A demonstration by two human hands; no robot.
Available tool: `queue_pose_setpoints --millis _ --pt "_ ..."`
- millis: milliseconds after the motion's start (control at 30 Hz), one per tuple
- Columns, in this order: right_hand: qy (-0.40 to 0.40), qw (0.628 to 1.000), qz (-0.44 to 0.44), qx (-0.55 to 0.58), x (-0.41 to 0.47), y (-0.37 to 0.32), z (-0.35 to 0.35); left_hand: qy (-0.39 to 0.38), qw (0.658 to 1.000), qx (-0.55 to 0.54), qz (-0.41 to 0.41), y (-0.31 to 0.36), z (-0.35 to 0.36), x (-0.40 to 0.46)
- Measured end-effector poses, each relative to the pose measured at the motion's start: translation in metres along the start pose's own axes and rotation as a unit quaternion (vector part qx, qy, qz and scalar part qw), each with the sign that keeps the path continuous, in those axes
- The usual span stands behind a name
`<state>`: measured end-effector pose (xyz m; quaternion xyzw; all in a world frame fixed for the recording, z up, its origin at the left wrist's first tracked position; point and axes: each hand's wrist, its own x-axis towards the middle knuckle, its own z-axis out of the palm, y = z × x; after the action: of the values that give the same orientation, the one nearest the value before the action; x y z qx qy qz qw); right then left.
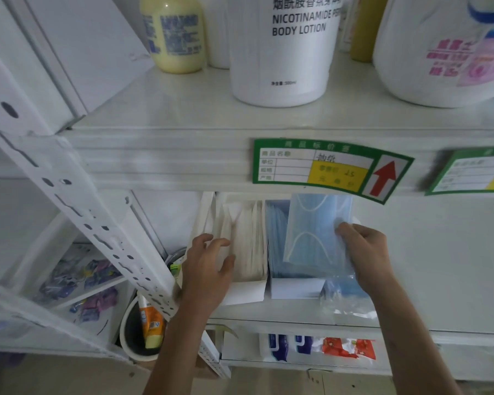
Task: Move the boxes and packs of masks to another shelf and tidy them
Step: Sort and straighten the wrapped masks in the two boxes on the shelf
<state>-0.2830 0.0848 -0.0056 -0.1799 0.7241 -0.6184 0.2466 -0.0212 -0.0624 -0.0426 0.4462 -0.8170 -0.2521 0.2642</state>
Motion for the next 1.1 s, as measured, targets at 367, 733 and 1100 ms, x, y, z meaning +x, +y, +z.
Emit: queue_pose_setpoints --millis 367,733,1100 --pt "-0.006 0.999 -0.013 -0.031 -0.004 0.002 0.005 0.136 0.968 0.022 0.208 0.030 0.005 -0.009" --pt "-0.010 0.997 -0.073 -0.009 -0.027 -0.002 0.034 -0.131 0.970 -0.203 0.036 0.114 0.046 -0.021" --pt "-0.006 0.998 -0.002 0.066 -0.043 -0.005 0.044 -0.114 0.940 -0.311 -0.080 0.103 0.034 -0.002"
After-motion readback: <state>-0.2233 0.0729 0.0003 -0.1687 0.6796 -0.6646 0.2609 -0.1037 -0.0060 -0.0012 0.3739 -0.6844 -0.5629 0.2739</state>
